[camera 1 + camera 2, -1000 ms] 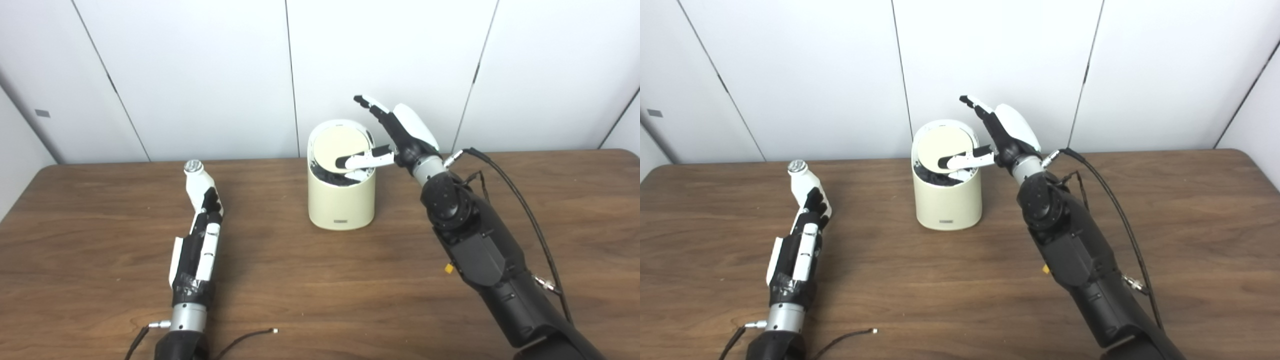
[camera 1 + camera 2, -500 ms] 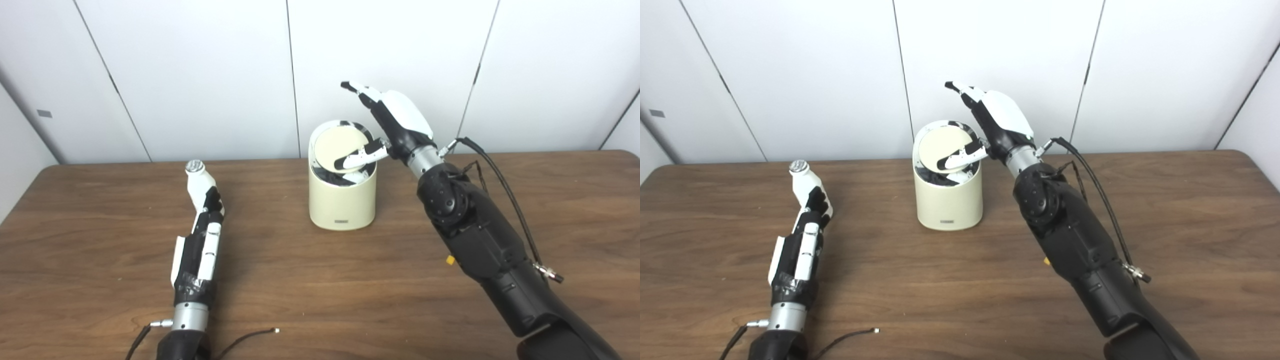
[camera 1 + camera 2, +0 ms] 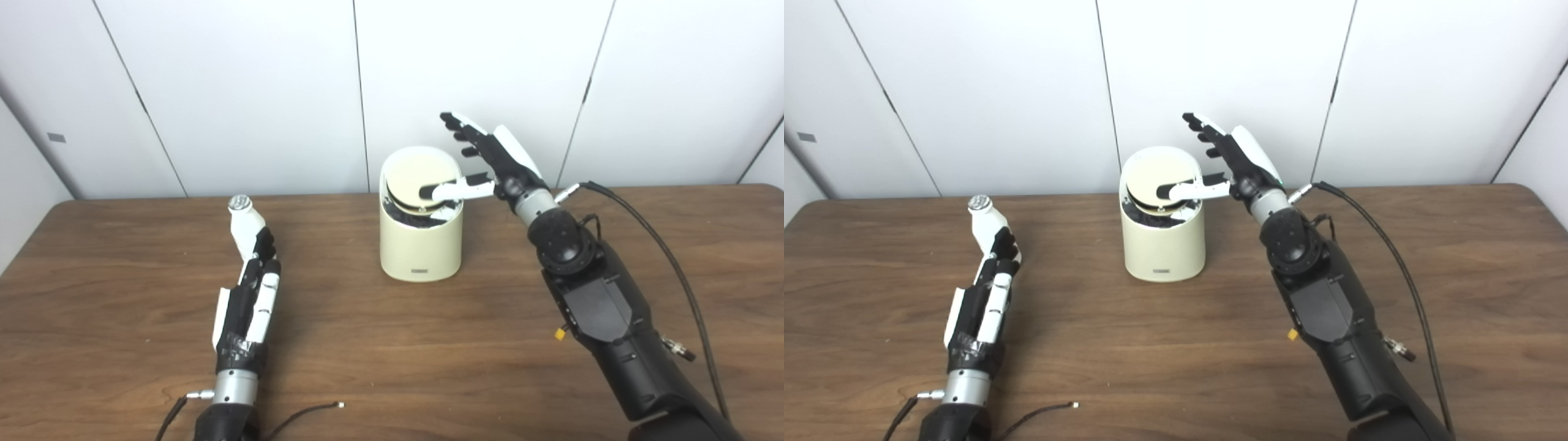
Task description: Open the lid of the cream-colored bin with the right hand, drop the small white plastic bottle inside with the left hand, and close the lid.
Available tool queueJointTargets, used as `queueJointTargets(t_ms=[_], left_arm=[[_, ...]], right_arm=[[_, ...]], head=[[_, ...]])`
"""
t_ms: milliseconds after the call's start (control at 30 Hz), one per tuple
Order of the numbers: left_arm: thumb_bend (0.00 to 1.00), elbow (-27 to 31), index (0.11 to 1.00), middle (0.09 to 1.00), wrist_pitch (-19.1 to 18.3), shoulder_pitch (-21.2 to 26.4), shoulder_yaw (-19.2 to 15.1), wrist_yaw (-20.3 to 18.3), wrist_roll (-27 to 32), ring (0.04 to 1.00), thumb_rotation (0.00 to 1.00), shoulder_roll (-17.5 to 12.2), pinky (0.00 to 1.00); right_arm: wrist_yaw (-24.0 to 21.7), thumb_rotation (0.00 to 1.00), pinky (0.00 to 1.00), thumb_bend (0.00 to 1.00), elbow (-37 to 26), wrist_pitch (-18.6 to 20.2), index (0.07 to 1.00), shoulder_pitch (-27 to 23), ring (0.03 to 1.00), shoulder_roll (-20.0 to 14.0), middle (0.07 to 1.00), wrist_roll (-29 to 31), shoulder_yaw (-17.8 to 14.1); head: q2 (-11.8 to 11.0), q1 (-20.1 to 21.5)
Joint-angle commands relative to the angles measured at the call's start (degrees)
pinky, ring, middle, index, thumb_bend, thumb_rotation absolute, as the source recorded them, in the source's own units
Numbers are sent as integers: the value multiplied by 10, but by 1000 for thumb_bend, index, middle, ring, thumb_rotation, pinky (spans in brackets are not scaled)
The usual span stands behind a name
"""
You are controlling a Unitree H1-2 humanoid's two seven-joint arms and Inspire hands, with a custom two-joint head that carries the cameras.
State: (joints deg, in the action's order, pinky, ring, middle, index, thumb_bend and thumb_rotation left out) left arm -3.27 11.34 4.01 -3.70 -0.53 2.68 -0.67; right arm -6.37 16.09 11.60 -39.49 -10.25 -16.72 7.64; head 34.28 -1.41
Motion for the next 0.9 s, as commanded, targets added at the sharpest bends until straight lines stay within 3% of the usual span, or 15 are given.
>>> queueJointTargets(t_ms=[0,33,100,367,633,867], left_arm=[[447,-30,1000,991,1,-38,14,-2,-3,1000,746,14,1000],[425,-29,1000,989,-1,-39,15,-2,-4,1000,730,13,1000],[414,-23,1000,987,-7,-41,17,-3,-2,998,695,14,1000],[394,-13,1000,986,-16,-46,21,-1,-3,1000,664,13,1000],[417,-10,1000,981,-19,-47,21,2,-9,1000,675,11,1000],[421,-7,1000,987,-20,-47,17,-2,6,999,657,11,1000]], right_arm=[[-21,678,886,737,-49,15,926,-27,933,17,937,72,-38],[-29,715,951,709,-58,24,941,-26,969,22,961,97,-52],[-34,747,989,690,-74,37,955,-26,978,27,965,125,-69],[-34,766,1000,701,-100,74,948,-14,987,23,972,179,-101],[-31,848,1000,599,-161,122,950,46,995,19,979,216,-120],[-25,896,1000,589,-211,113,939,124,994,25,978,236,-135]], head=[[1,0],[1,0],[6,2],[10,-1],[13,1],[15,4]])
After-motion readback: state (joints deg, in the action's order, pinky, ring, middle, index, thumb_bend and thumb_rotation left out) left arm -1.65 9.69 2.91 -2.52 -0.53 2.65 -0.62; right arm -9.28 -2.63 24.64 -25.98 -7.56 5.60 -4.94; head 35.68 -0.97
